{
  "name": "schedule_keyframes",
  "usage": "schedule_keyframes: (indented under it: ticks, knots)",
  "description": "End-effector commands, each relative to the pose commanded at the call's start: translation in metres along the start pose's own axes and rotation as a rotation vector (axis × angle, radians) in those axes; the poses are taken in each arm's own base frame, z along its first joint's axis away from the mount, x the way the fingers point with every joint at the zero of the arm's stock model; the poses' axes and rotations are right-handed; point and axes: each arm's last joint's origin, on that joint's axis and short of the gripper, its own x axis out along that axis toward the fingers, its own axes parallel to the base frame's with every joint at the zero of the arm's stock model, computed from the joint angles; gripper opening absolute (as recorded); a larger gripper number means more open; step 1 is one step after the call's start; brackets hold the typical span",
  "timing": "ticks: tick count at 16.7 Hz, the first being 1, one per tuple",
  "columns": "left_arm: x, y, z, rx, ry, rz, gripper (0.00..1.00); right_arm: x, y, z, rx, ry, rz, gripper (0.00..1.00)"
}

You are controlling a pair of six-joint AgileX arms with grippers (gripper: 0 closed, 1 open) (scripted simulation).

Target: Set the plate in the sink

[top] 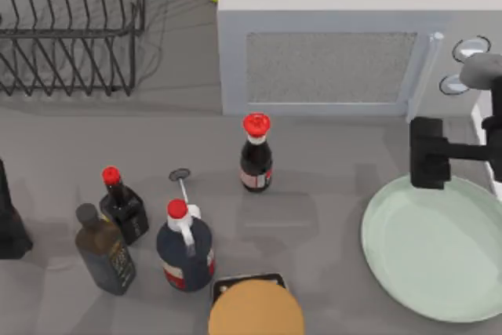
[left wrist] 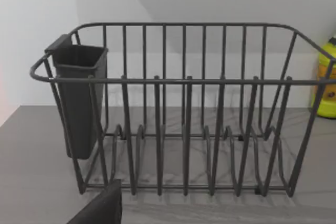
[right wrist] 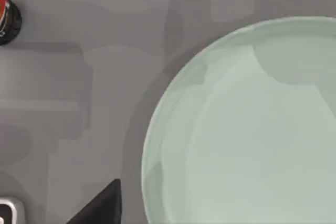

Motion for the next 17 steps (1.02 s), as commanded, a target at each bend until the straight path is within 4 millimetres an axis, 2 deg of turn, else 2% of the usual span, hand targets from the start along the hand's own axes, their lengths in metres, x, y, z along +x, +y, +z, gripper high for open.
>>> schedule_keyframes:
  ticks: [3, 6, 8, 10, 15, 17]
  knots:
    - [0.000, 0.000, 0.000, 0.000, 0.000, 0.000, 1.00, 0.036, 0.035, 0.017, 0.006, 0.216, -0.080, 1.00]
    - [0.000, 0.000, 0.000, 0.000, 0.000, 0.000, 1.00, 0.066, 0.062, 0.022, 0.005, 0.360, -0.157, 1.00]
    - [0.000, 0.000, 0.000, 0.000, 0.000, 0.000, 1.00, 0.079, 0.074, 0.022, 0.004, 0.413, -0.192, 1.00]
    - [0.000, 0.000, 0.000, 0.000, 0.000, 0.000, 1.00, 0.084, 0.079, 0.021, 0.003, 0.435, -0.207, 1.00]
    - [0.000, 0.000, 0.000, 0.000, 0.000, 0.000, 1.00, 0.085, 0.077, 0.022, 0.007, 0.433, -0.206, 1.00]
    - [0.000, 0.000, 0.000, 0.000, 0.000, 0.000, 1.00, 0.096, 0.075, 0.017, 0.006, 0.439, -0.210, 1.00]
